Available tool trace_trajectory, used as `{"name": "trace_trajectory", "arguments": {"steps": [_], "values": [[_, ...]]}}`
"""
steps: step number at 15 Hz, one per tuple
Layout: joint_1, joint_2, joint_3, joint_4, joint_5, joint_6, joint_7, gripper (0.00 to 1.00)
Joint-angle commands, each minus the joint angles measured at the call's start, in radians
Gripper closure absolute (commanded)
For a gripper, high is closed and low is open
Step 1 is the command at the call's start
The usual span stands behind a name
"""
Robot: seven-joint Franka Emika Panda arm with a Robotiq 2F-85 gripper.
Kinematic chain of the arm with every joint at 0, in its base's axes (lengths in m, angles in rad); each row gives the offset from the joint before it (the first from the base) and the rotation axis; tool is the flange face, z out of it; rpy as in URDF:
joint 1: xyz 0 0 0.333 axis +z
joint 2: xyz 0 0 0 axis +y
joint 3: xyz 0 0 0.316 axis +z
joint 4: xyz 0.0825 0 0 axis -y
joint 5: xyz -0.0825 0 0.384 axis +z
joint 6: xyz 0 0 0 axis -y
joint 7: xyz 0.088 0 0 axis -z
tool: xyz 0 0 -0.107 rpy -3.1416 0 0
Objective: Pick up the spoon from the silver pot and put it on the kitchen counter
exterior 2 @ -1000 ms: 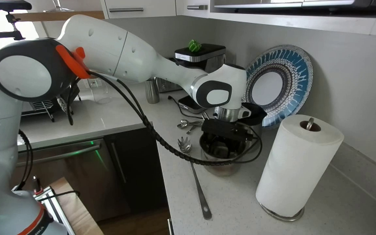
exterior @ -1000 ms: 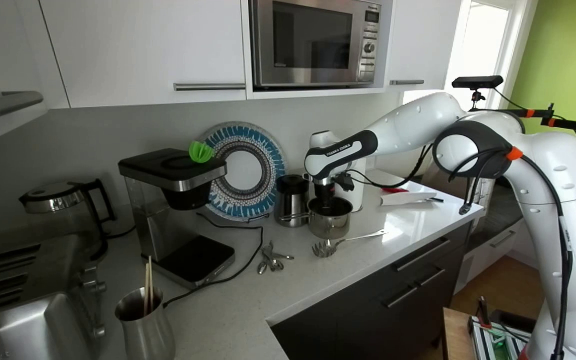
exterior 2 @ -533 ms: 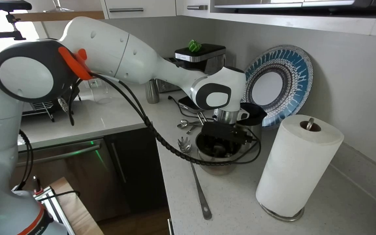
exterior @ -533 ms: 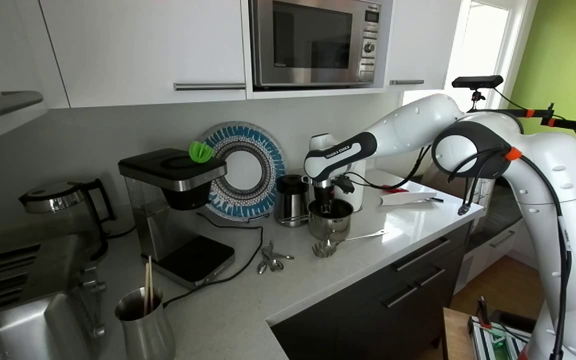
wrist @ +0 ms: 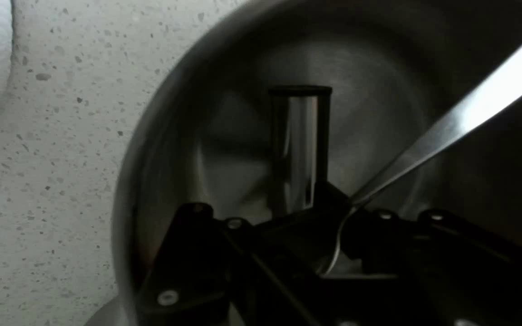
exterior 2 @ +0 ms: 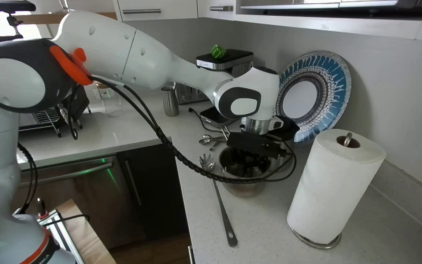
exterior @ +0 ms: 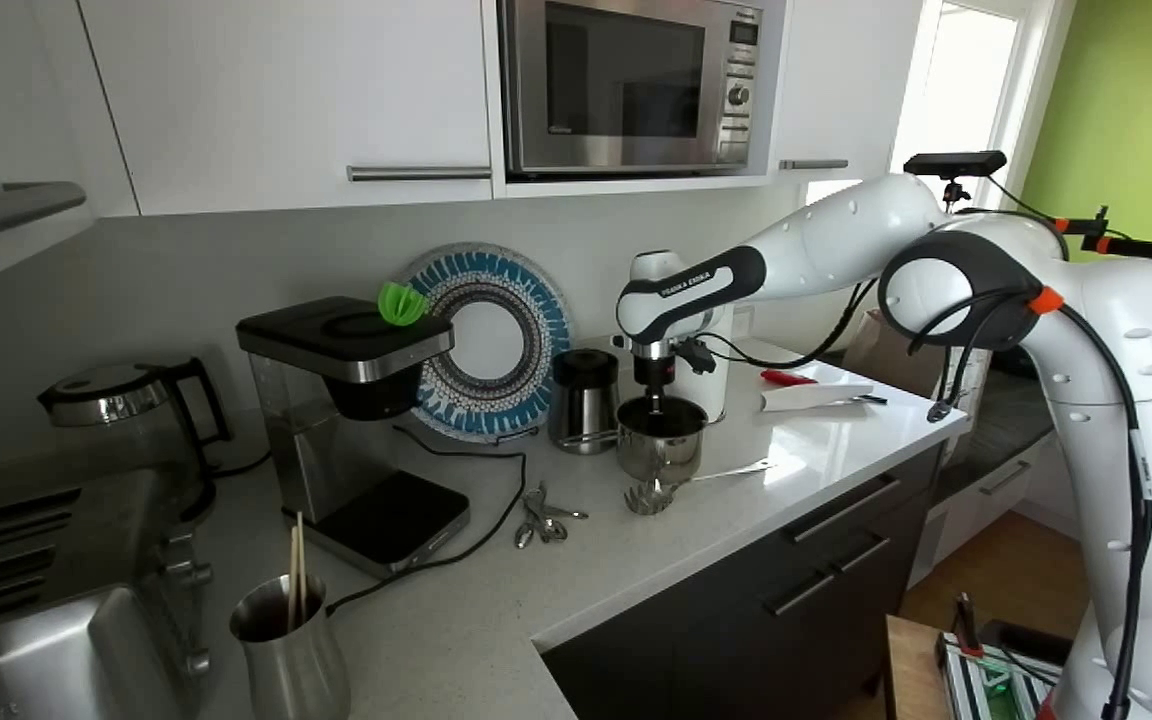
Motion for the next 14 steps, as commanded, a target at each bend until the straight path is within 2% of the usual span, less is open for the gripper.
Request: {"name": "trace_trajectory", "arguments": {"steps": [1, 7, 14], "values": [[-0.012, -0.041, 0.004, -0.048, 0.034, -0.001, -0.032, 1.0], [-0.018, -0.09, 0.002, -0.085, 0.07, -0.044, -0.061, 1.0], [0.007, -0.266, -0.027, -0.204, 0.062, -0.025, -0.065, 1.0]]}}
